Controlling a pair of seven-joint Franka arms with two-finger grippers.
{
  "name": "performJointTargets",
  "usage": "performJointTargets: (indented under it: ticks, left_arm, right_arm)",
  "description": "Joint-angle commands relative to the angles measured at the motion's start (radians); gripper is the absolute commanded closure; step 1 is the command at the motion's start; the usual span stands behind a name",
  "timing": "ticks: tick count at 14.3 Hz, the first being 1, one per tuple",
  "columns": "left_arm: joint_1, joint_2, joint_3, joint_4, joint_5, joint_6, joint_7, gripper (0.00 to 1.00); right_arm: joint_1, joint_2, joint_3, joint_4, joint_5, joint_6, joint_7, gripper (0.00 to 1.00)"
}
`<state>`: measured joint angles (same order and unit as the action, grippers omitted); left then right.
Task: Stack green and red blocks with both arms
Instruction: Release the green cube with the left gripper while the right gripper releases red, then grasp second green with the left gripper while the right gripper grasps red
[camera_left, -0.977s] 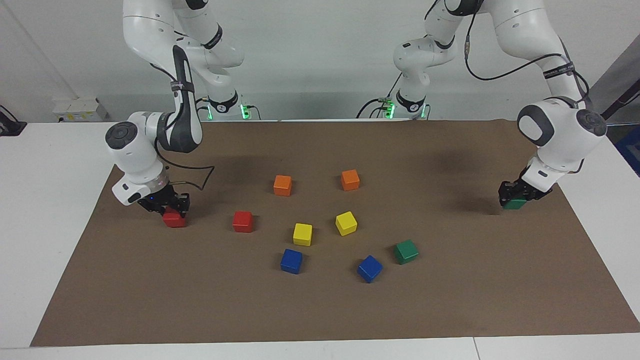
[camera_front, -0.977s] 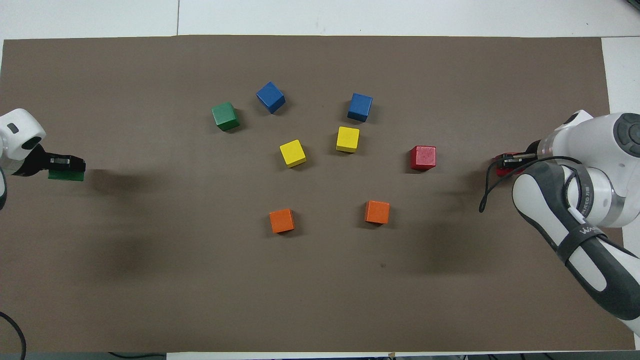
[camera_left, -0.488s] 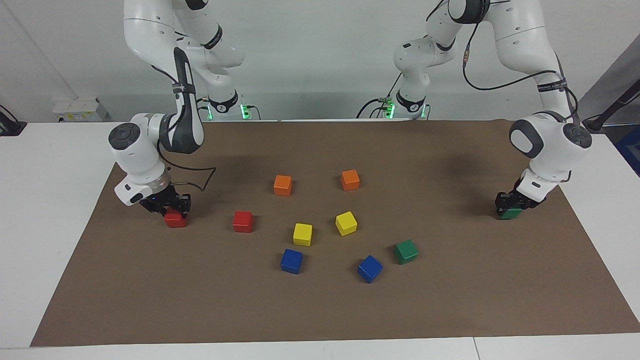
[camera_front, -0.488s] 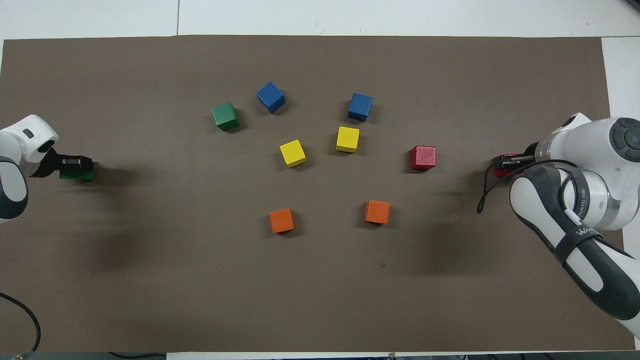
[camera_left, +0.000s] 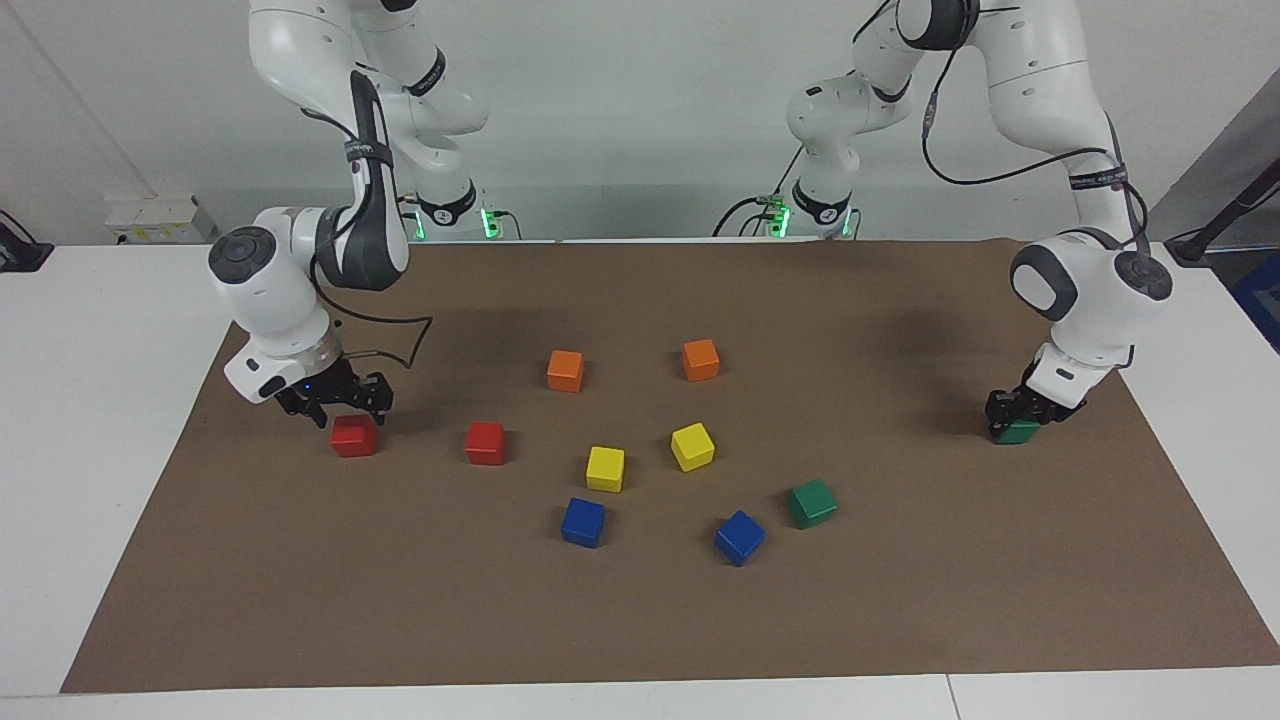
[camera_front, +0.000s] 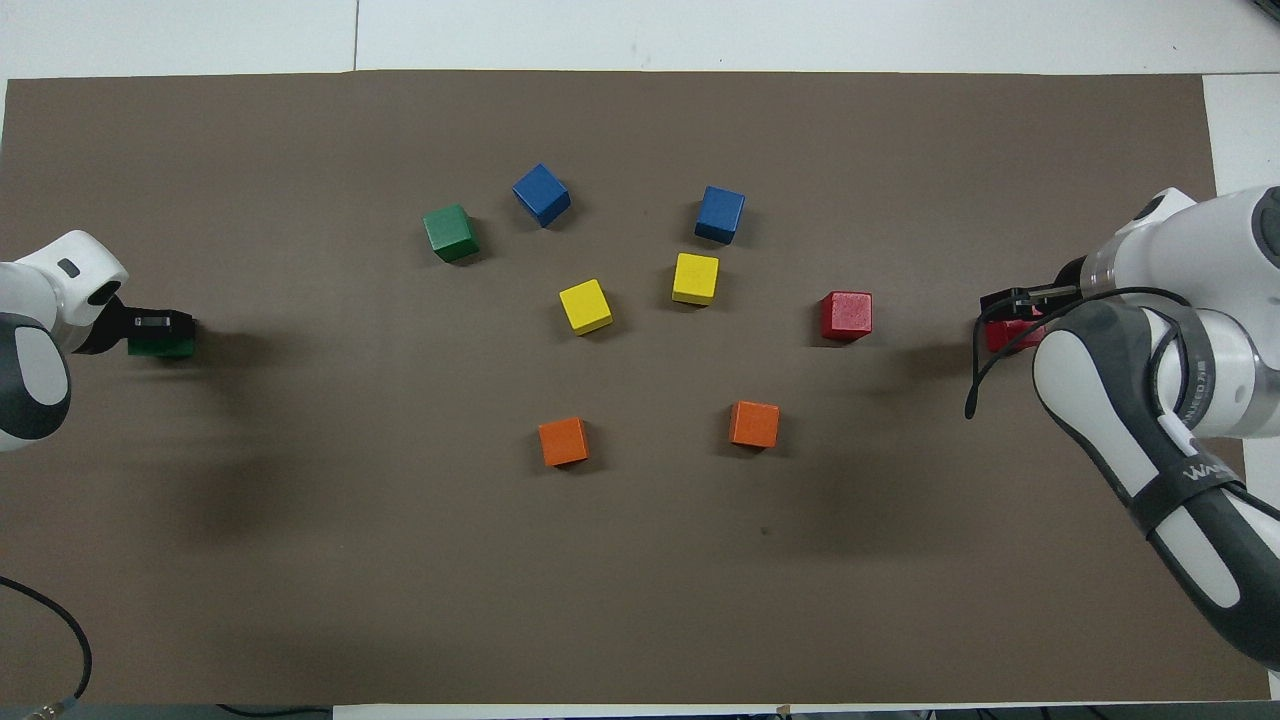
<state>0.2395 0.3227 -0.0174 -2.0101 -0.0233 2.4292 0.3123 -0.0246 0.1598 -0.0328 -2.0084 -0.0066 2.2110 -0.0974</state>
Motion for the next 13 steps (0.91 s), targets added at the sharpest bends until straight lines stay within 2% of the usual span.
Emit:
performJointTargets:
  ticks: [1, 4, 6, 7, 8, 9, 12, 13]
  left_arm:
    - [-0.015, -0.002, 0.004, -0.012, 0.008, 0.024, -0.001, 0.00]
    - [-0.029, -0.010, 0.004, 0.075, 0.008, -0.121, -0.004, 0.00]
    - [-0.051, -0.011, 0.002, 0.222, 0.011, -0.310, -0.010, 0.00]
    - [-0.080, -0.002, 0.004, 0.320, 0.011, -0.406, -0.030, 0.00]
    - [-0.136, 0.009, 0.004, 0.388, 0.011, -0.471, -0.129, 0.00]
    - [-0.191, 0.024, 0.005, 0.416, 0.013, -0.481, -0.274, 0.00]
    - [-0.342, 0.036, 0.002, 0.415, 0.008, -0.418, -0.618, 0.00]
    - [-0.377, 0.073, 0.004, 0.430, 0.011, -0.418, -0.692, 0.00]
  right_arm:
    - [0.005, -0.009, 0.019, 0.063, 0.005, -0.066, 0.031, 0.00]
    - [0.005, -0.011, 0.099, 0.120, 0.005, -0.097, 0.141, 0.00]
    - [0.011, -0.011, 0.131, 0.103, 0.005, -0.067, 0.218, 0.00]
    - [0.050, -0.013, 0.137, 0.085, 0.005, -0.042, 0.266, 0.00]
    - [0.084, -0.008, 0.137, 0.077, 0.004, -0.007, 0.307, 0.00]
    - [0.100, 0.004, 0.137, 0.076, 0.004, 0.016, 0.320, 0.00]
    - [0.107, 0.050, 0.139, 0.040, 0.004, 0.122, 0.320, 0.00]
    - [0.123, 0.056, 0.139, 0.034, 0.004, 0.139, 0.326, 0.00]
